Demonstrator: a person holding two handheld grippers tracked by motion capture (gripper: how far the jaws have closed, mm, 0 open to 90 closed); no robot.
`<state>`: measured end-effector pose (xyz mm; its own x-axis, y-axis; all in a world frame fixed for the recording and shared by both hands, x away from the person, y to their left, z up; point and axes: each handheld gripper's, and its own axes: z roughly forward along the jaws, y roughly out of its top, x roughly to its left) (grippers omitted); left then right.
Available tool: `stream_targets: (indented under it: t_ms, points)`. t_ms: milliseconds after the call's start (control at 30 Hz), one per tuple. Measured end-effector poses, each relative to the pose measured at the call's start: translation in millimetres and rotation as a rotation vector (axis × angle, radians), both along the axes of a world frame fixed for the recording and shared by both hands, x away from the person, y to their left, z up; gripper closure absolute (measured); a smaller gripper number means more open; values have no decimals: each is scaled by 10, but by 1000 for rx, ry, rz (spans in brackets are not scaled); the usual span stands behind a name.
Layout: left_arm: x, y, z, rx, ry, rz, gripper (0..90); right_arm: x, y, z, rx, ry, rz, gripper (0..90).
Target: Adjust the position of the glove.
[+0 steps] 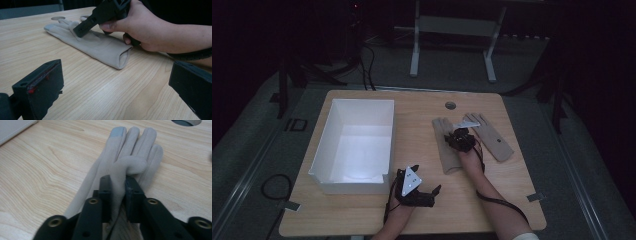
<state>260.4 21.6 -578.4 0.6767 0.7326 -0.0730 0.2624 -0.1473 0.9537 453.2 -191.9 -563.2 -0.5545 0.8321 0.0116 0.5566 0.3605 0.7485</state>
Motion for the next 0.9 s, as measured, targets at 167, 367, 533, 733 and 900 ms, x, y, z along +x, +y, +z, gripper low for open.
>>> stream_targets:
  t_ms: [167,367,533,733,900]
  points:
    - [2,4,-1,-6,3,1,1,-85,17,122,42,3,-35,803]
    - [0,-2,0,-7,1,-5,1,-370,-51,533,162,-61,-108,805]
    - [-4,-9,1,1,-3,-5,1,-611,-92,615,198,-73,-156,804]
    - [-5,-11,1,3,-4,-4,1,-794,-148,454,190,-46,-204,803]
    - [-7,-14,1,4,-5,-6,1,-832,-199,208,149,-2,-236,801]
